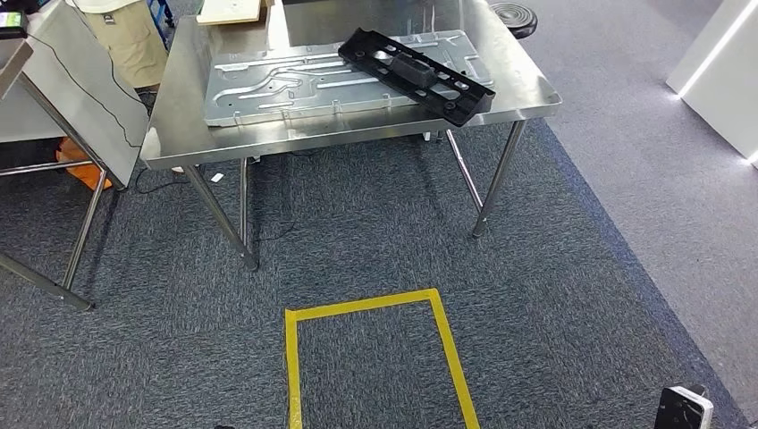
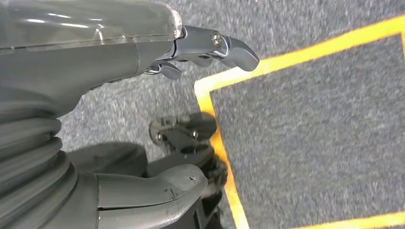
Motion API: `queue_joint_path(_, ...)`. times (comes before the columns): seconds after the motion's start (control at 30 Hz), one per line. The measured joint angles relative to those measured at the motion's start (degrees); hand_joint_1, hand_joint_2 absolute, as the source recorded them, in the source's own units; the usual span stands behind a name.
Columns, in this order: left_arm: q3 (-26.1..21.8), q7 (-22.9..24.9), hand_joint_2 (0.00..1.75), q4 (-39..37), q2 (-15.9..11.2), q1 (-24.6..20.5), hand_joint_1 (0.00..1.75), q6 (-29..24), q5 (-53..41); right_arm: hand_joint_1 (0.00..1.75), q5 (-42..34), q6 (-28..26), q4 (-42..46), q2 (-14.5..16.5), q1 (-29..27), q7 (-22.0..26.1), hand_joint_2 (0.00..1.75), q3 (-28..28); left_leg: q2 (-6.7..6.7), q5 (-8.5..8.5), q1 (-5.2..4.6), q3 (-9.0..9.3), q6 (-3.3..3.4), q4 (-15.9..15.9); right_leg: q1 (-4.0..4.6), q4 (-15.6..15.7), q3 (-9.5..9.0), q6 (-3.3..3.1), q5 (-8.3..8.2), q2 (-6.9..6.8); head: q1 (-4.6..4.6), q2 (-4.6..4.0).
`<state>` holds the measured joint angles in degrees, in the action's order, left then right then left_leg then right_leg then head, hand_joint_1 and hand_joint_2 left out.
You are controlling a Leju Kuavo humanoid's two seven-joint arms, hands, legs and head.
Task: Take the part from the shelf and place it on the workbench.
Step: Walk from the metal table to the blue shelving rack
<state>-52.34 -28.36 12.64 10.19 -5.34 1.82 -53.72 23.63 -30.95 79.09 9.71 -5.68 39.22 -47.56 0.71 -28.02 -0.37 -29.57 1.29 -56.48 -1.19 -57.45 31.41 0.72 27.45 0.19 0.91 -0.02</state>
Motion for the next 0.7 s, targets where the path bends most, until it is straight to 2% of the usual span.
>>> queue_joint_path(0.03, -0.17, -0.06, 1.75, 0.00, 0.00, 0.03, 0.00, -0.03, -0.07, 0.00, 0.22, 0.00, -2.00, -0.60, 0.54, -0.21, 0.00, -0.97, -0.05, -0.71, 0.08, -0.33, -0.30, -0.89, -0.08, 0.06, 0.05, -0.33, -0.11, 0.01, 0.02, 0.00)
queue_joint_path(0.07, -0.33, -0.12, 1.75, 0.00, 0.00, 0.05, 0.00, -0.05, -0.14, 0.00, 0.43, 0.00, -3.97, -1.15, 1.16, -0.32, 0.00, -1.97, -0.11, -2.15, 0.19, -1.24, -0.59, -2.99, -0.17, 0.12, 0.14, -0.62, -0.23, 0.01, 0.03, 0.00)
queue_joint_path(0.17, -0.75, -0.21, 1.75, -0.01, 0.00, 0.15, 0.00, -0.07, -0.27, 0.00, -0.51, 0.00, -9.82, -2.17, 2.35, 0.28, 0.00, -5.49, -0.19, -7.80, 0.51, -6.39, -1.15, -13.98, 0.01, 0.10, 0.45, -0.99, -0.28, -0.13, 0.03, 0.00)
queue_joint_path(0.2, -0.96, -0.23, 1.75, -0.01, 0.00, 0.31, 0.00, -0.07, -0.26, 0.00, -1.62, 0.00, -11.98, -2.50, 2.47, 0.40, 0.00, -6.51, -0.19, -8.31, 0.54, -7.52, -1.14, -16.25, 0.09, 0.10, 0.47, -1.01, -0.26, -0.19, 0.02, 0.00)
queue_joint_path(0.23, -1.19, -0.27, 1.75, -0.01, 0.00, 0.50, 0.00, -0.05, -0.21, 0.00, -2.98, 0.00, -13.83, -2.77, 2.51, 0.45, 0.00, -7.16, -0.19, -7.66, 0.51, -7.66, -1.00, -16.45, 0.18, 0.09, 0.46, -1.01, -0.25, -0.18, 0.01, 0.00)
queue_joint_path(0.27, -1.42, -0.33, 1.75, -0.01, 0.00, 0.68, 0.00, -0.02, -0.16, 0.00, -4.38, 0.00, -15.21, -2.96, 2.50, 0.46, 0.00, -7.46, -0.21, -5.92, 0.45, -6.65, -0.65, -14.25, 0.28, 0.09, 0.40, -1.01, -0.24, -0.10, 0.01, 0.00)
queue_joint_path(0.33, -1.78, -0.46, 1.75, 0.00, -0.10, 0.75, 0.00, 0.04, -0.06, 0.00, -6.59, 0.00, -16.23, -2.91, 2.34, 0.52, 0.00, -7.51, -0.21, -1.91, 0.04, -2.83, 0.81, -6.06, 0.46, 0.08, 0.29, -0.96, -0.22, 0.09, 0.01, 0.01)
queue_joint_path(0.37, -1.92, -0.51, 1.75, 0.01, -0.17, 0.66, 0.00, 0.05, -0.03, 0.00, -7.42, 0.00, -16.32, -2.84, 2.22, 0.56, 0.00, -7.44, -0.09, -0.70, -0.23, -1.31, 1.51, -2.66, 0.48, 0.08, 0.26, -0.81, -0.22, 0.13, 0.00, 0.01)
queue_joint_path(0.4, -2.03, -0.55, 1.75, 0.01, -0.25, 0.57, 0.00, 0.04, 0.00, 0.00, -8.11, 0.00, -16.32, -2.78, 2.10, 0.59, 0.00, -7.36, 0.01, -0.21, -0.51, -0.50, 2.03, -0.70, 0.43, 0.10, 0.27, -0.58, -0.23, 0.10, -0.01, 0.01)
queue_joint_path(0.47, -2.21, -0.56, 1.75, 0.02, -0.31, 0.53, 0.00, 0.04, -0.02, 0.00, -9.07, 0.00, -16.30, -2.73, 1.90, 0.62, 0.00, -7.23, 0.16, -0.03, -0.76, -0.34, 2.28, 0.22, 0.34, 0.33, 0.23, 0.09, -0.35, -0.06, 0.00, 0.00)
queue_joint_path(0.5, -2.28, -0.55, 1.75, 0.02, -0.29, 0.57, 0.00, 0.07, -0.06, 0.00, -9.07, 0.00, -16.54, -2.74, 1.99, 0.63, 0.00, -7.27, 0.17, 0.36, -0.55, -0.08, 2.29, 0.75, 0.32, 0.34, 0.13, 0.39, -0.35, -0.14, 0.01, 0.00)
queue_joint_path(0.57, -2.50, -0.54, 1.75, 0.02, -0.23, 0.56, 0.00, 0.14, -0.12, 0.00, -8.13, 0.00, -18.69, -3.25, 2.75, 0.63, 0.00, -7.81, 0.32, 1.30, -0.14, 0.52, 2.48, 2.12, 0.43, -1.51, 0.85, 0.86, 1.11, -0.17, 0.00, 0.00)
queue_joint_path(0.67, -2.91, -0.54, 1.75, 0.01, -0.18, 0.45, 0.00, 0.19, -0.11, 0.00, -2.97, 0.00, -26.46, -5.28, 4.89, 0.33, 0.00, -10.88, 0.50, 1.78, 0.00, 0.53, 2.67, 2.55, 0.36, -11.28, 5.45, 1.46, 6.49, -0.12, -0.02, 0.00)
queue_joint_path(0.7, -3.01, -0.54, 1.75, 0.00, -0.17, 0.51, 0.00, 0.19, -0.11, 0.00, -0.50, 0.00, -29.54, -5.85, 5.58, 0.28, 0.00, -12.72, 0.48, 1.73, -0.01, 0.45, 2.64, 2.41, 0.28, -13.85, 6.68, 1.68, 7.28, -0.13, -0.03, 0.00)
